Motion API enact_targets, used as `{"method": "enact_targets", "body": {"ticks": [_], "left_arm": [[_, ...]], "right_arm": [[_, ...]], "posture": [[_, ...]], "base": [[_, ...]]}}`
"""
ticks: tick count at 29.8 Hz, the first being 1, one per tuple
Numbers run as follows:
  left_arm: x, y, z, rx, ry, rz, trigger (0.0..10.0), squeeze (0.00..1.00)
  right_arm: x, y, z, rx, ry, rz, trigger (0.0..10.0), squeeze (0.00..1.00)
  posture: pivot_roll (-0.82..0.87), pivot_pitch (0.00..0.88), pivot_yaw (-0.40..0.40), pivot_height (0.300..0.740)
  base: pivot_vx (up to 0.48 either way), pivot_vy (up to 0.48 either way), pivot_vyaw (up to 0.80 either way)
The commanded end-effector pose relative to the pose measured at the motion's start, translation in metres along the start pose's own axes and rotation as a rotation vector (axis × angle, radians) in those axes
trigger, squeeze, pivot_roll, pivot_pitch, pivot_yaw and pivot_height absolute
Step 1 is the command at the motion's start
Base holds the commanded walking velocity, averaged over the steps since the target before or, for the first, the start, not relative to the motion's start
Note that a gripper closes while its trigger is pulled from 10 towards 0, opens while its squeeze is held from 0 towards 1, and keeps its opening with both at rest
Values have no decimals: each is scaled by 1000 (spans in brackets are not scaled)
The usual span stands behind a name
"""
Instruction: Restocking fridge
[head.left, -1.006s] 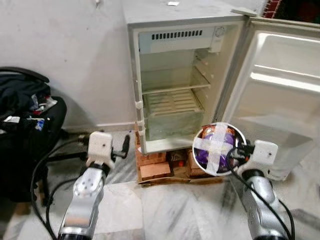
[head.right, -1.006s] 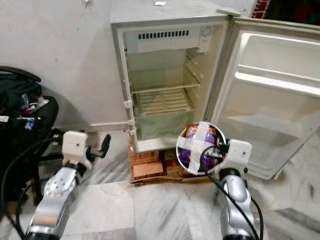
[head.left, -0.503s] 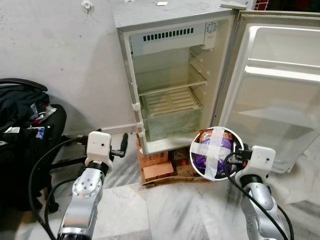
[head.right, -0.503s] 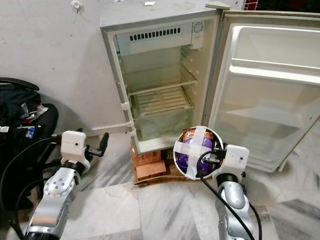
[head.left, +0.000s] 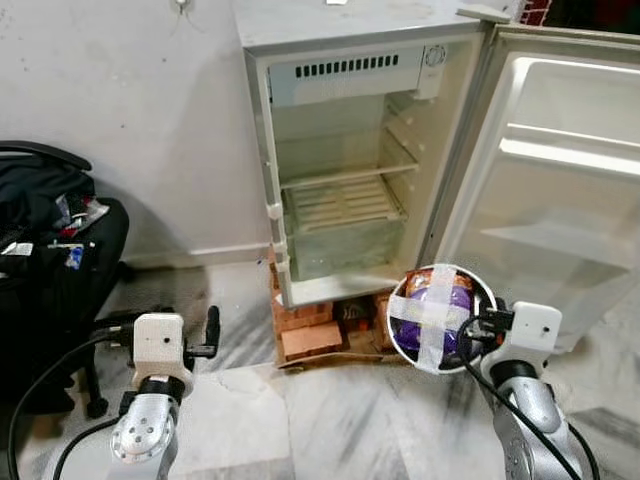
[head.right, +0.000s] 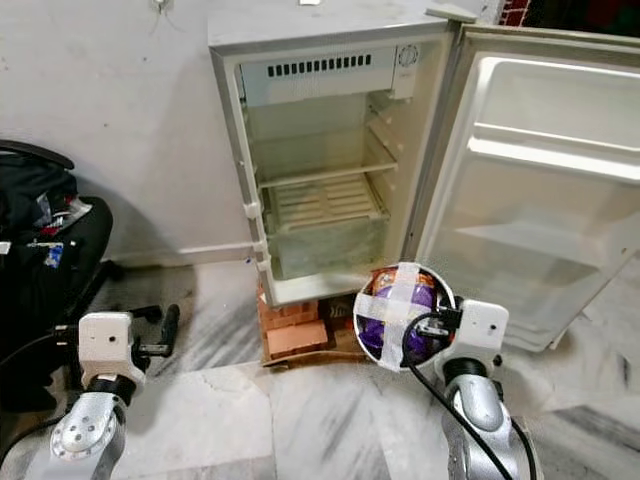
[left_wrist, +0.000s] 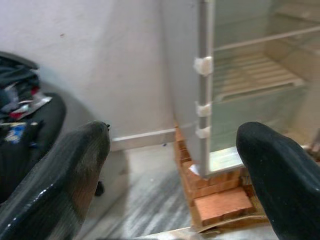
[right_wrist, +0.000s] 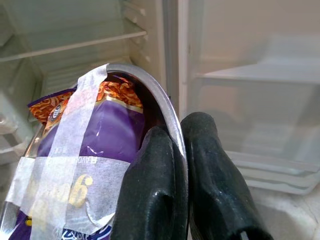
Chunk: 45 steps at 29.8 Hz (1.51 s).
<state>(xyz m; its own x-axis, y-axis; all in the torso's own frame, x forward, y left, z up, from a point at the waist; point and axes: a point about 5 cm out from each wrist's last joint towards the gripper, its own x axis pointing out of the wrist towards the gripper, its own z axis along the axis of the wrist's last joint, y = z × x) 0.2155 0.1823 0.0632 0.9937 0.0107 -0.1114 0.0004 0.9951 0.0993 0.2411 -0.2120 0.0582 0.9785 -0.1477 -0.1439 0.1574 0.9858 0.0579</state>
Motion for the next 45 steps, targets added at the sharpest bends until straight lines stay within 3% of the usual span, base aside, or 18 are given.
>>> {"method": "enact_targets", "body": {"ticks": [1, 7, 15, 27, 45], "left_arm": [[1, -1, 4, 6, -27, -28, 10000, 0], [7, 0, 10, 6, -51, -44, 10000, 0], [4, -3, 11, -9, -48, -71, 10000, 0], [11, -9, 15, -30, -63, -75, 10000, 0], [9, -10, 11, -40, -42, -57, 10000, 0]], "right_arm": [[4, 10, 12, 2, -47, 45, 10000, 0], [11, 20, 16, -7, -57, 84, 10000, 0], [12, 26, 16, 1, -56, 107, 10000, 0], [28, 34, 30, 1, -93, 167, 10000, 0], [25, 41, 30, -30, -97, 249, 10000, 0]], "posture": [[31, 2, -6, 740], [41, 7, -8, 740], [56, 14, -8, 740], [60, 1, -21, 740], [50, 4, -27, 740]], "base": [[0, 0, 0], [0, 0, 0], [263, 0, 0], [480, 0, 0], [470, 0, 0]]}}
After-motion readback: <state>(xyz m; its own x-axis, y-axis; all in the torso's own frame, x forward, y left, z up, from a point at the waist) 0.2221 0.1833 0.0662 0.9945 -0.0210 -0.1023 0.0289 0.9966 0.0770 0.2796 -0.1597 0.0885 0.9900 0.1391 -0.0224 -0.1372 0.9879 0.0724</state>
